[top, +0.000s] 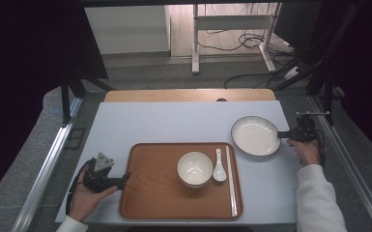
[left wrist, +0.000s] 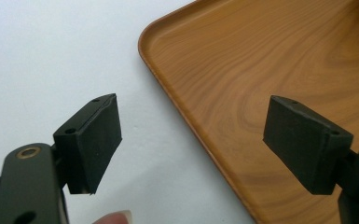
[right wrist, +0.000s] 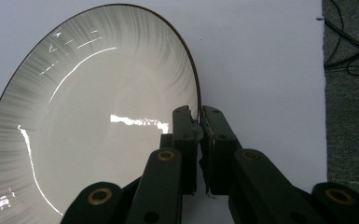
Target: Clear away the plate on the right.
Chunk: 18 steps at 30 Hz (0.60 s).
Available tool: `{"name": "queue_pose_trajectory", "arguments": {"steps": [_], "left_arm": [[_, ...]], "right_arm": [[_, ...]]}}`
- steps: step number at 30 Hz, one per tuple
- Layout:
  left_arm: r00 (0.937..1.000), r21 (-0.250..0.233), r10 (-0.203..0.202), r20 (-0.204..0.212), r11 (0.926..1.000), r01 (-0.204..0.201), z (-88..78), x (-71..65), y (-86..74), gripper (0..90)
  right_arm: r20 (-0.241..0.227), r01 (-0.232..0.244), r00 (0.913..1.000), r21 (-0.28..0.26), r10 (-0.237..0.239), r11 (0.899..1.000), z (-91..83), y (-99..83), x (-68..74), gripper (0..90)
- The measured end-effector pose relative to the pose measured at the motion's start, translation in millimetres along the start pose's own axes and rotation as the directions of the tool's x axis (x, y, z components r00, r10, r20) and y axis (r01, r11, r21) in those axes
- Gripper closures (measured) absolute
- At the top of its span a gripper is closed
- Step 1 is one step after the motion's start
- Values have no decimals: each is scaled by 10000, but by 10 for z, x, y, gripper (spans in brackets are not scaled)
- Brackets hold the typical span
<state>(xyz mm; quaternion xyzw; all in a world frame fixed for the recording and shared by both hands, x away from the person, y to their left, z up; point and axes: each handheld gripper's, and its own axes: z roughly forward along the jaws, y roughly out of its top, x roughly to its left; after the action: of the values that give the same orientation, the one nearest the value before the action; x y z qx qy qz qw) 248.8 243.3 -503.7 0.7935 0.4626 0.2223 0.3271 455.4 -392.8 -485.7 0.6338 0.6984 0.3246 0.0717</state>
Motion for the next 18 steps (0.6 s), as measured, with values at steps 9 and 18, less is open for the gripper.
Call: {"name": "queue_pose_trajectory", "arguments": {"steps": [9,18], "left_arm": [[10000,-28,-39,-8,10000,39,9,-9,1,189],[10000,51,-19,-53,10000,19,11,16,0,189]], "right_arm": [[-125,158,9998,321,-154,9994,64,7,-8,818],[-560,103,9984,887,-54,9960,141,102,-48,798]]}}
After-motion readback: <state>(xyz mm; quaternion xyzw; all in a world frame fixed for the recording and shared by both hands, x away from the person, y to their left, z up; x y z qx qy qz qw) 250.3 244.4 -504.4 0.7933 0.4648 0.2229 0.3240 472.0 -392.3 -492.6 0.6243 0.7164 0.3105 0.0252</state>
